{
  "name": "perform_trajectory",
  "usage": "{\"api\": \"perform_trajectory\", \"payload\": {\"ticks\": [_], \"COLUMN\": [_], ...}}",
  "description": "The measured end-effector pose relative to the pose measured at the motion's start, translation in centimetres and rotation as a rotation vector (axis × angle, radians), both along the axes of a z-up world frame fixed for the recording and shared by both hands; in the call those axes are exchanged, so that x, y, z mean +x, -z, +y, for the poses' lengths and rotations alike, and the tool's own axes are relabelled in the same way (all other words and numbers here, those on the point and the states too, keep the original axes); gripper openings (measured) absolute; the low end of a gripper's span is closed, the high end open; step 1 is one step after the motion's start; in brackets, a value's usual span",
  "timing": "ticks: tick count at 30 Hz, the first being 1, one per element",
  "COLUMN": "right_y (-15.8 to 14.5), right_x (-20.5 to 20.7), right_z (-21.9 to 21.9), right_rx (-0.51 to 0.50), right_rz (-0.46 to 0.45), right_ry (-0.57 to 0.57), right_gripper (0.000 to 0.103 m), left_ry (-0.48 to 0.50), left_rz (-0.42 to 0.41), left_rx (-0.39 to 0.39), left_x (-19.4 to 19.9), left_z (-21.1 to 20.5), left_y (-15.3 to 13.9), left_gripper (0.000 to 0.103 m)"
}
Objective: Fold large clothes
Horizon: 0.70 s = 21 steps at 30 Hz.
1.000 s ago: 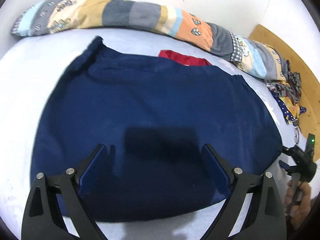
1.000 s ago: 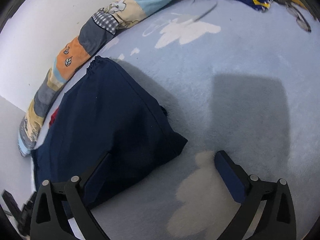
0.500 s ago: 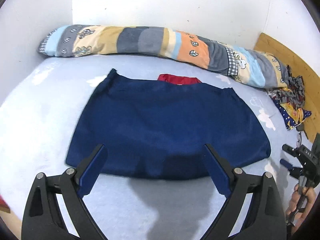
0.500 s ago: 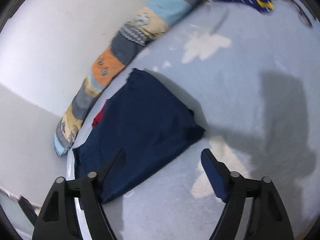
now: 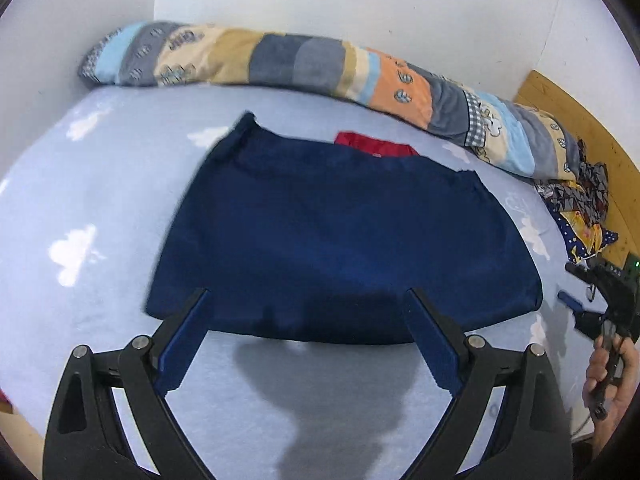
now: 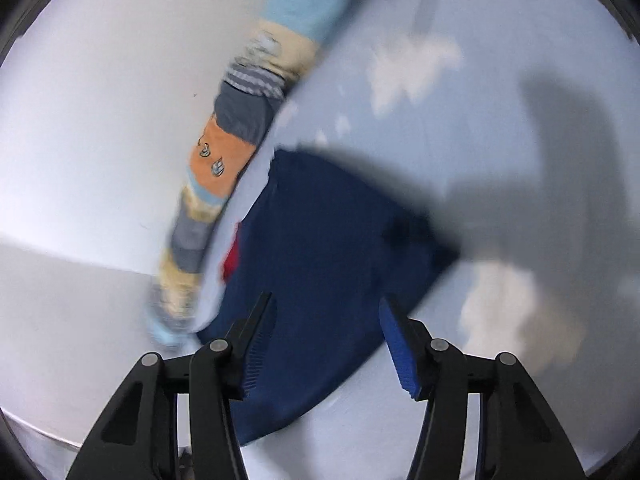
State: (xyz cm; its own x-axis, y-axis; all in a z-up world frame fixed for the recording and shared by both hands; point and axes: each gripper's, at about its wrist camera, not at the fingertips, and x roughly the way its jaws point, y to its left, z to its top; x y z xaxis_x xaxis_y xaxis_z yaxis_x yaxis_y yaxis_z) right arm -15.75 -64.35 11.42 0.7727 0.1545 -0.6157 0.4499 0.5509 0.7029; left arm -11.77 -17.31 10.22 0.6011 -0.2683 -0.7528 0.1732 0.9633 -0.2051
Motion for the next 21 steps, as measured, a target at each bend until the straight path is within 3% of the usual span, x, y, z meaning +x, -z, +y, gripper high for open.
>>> {"api": "perform_trajectory", "payload": {"ticks": [1, 2, 5, 11, 15, 18, 21], "right_y": [-0.3, 0.3, 3.0, 7.2, 9.8, 9.6, 8.4], "right_x": [0.2, 0.1, 0.0, -1.0, 0.6, 2.4, 5.2], "right_z": [-0.2, -0.4, -1.0, -2.1, -2.2, -2.2, -2.5], "right_rx": [-0.051, -0.034, 0.033, 0.174, 0.267, 0.234, 0.134], "right_rz": [-0.001, -0.006, 0.053, 0.077, 0.085, 0.040, 0.023], "right_ry": [-0.003, -0.005, 0.009, 0.072, 0.070, 0.088, 0.080], "right_gripper": [0.056, 0.056, 0.055, 0.055, 0.056, 0.059, 0.061], "left_ry": [0.011, 0.016, 0.012, 0.014, 0.031, 0.028, 0.013], "left_rz": [0.009, 0.013, 0.030, 0.059, 0.059, 0.074, 0.073], "left_rx": [-0.001, 0.001, -0.025, -0.036, -0.018, -0.019, -0.025], "left_x": [0.3, 0.9, 2.1, 3.8, 4.6, 4.7, 4.8], "left_z": [-0.4, -0.9, -1.6, -3.8, -5.5, -5.5, -5.1], "left_y": [0.5, 1.0, 1.8, 3.5, 4.0, 4.6, 4.8], "left_gripper": [0.095, 0.095, 0.095, 0.095, 0.095, 0.095, 0.095]}}
